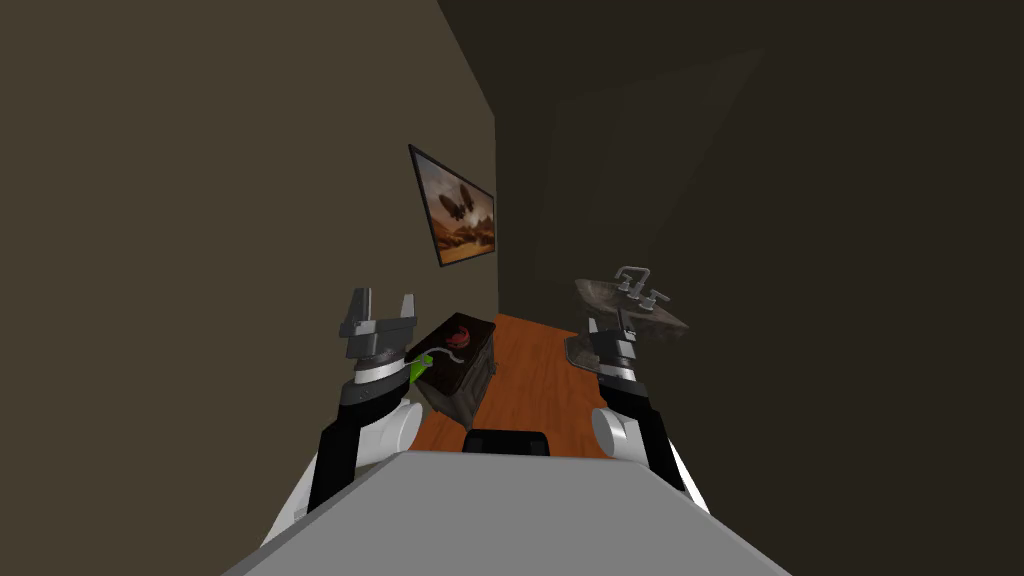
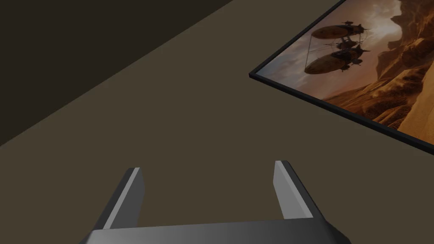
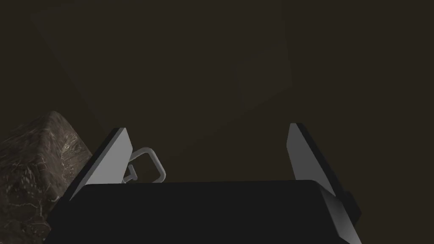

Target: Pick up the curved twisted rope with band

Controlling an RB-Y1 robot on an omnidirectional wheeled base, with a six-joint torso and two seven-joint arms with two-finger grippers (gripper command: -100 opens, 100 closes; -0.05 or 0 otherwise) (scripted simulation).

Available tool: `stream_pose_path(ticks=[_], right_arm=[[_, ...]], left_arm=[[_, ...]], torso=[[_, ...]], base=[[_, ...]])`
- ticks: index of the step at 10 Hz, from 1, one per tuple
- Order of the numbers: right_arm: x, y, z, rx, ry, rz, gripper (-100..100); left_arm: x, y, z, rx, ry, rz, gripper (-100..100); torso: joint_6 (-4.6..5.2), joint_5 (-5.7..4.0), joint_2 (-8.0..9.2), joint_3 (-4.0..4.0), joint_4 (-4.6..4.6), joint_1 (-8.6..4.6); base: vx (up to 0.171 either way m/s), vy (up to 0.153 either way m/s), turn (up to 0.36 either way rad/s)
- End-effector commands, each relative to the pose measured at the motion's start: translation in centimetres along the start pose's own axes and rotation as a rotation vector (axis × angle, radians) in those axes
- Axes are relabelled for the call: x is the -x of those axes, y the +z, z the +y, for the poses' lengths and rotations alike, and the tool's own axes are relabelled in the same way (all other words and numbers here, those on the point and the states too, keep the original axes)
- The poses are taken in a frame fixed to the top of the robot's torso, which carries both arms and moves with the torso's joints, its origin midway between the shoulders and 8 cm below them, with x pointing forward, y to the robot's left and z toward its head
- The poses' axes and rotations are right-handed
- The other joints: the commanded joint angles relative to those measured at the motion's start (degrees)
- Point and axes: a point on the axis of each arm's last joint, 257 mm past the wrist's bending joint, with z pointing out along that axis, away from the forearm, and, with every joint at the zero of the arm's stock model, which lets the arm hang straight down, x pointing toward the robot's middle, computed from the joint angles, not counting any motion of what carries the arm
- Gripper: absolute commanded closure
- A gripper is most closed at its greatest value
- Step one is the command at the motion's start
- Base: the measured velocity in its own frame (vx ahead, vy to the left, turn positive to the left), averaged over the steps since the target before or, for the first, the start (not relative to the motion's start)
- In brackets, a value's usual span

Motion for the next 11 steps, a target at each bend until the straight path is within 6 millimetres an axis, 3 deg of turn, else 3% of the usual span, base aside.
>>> stream_pose_path(ticks=[1, 3, 11], right_arm=[[0.0, 0.0, 0.0, 0.000, 0.000, 0.000, 0], [0.0, 0.0, 0.0, 0.000, 0.000, 0.000, 0], [0.0, 0.0, 0.0, 0.000, 0.000, 0.000, 0]], left_arm=[[-0.4, 0.0, 0.9, 0.019, 0.013, 0.031, -100], [-0.8, -0.1, 2.1, 0.045, 0.031, 0.062, -100], [-1.3, -1.8, 12.9, 0.256, 0.136, 0.164, -100]], torso=[[0.00, 0.00, 0.00, 0.00, 0.00, 0.00], [0.00, 0.02, 0.13, 0.07, 0.03, 0.10], [0.00, 0.07, 0.28, 0.16, 0.06, 0.29]], base=[[-0.021, 0.014, 0.023], [-0.053, 0.033, 0.021], [-0.078, 0.064, 0.029]])
